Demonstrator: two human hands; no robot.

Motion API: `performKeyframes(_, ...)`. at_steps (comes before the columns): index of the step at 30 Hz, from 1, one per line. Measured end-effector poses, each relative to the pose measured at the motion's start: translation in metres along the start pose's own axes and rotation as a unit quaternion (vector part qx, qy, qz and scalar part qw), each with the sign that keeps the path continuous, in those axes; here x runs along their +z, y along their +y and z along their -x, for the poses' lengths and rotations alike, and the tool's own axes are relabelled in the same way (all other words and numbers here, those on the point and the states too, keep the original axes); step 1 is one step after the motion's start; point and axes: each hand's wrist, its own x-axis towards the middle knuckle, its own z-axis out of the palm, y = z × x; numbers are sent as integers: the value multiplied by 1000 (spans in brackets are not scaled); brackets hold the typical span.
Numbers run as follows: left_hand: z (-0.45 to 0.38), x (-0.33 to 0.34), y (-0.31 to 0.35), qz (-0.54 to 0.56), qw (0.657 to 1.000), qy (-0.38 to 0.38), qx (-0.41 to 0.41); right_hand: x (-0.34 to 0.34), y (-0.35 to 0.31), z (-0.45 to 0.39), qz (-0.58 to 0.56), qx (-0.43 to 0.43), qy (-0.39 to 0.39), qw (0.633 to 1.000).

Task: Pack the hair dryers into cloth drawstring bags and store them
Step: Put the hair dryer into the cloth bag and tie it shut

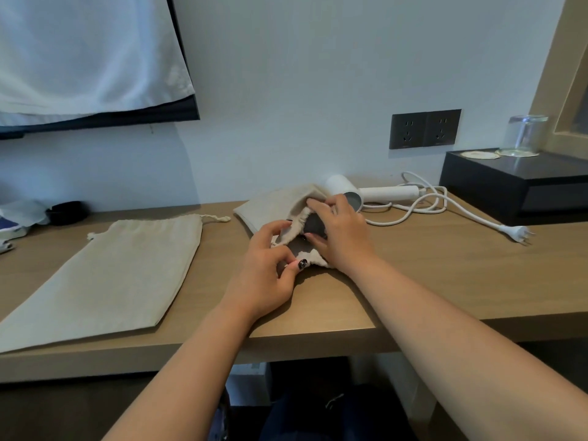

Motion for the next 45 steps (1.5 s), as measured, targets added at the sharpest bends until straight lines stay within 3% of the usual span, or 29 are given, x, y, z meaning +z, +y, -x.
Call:
performKeyframes(3,-1,3,-3,-47,998,32,4,-4,12,1,-147,35,30,988)
performKeyframes(6,-3,5,-4,-95,993,69,8,-5,22,6,-181,102,54,977)
performKeyframes(10,-8,7,-1,-184,977,105,28,-6,21,14,-220,203,-26,954)
performKeyframes(14,-32,13,9,-287,953,84,41,-11,18,15,-244,164,-7,956)
performKeyframes(17,-66,16,18,-319,948,-8,7,-11,18,17,-286,147,17,947)
performKeyframes(21,-99,23,-4,-248,960,-122,-37,-9,22,13,-322,159,31,933)
performKeyframes(27,-95,40,-27,-239,971,-17,-23,-2,25,5,-348,158,48,923)
performKeyframes(32,-95,49,-34,-244,968,51,-22,-6,20,8,-336,142,59,929)
performKeyframes(36,-89,49,-27,-262,964,30,-36,-2,26,5,-263,189,26,946)
performKeyframes(41,-67,37,-10,-215,969,22,-120,-6,21,9,-165,180,-29,969)
performKeyframes(45,-39,20,-11,-170,957,3,-234,-16,27,14,-95,209,-72,971)
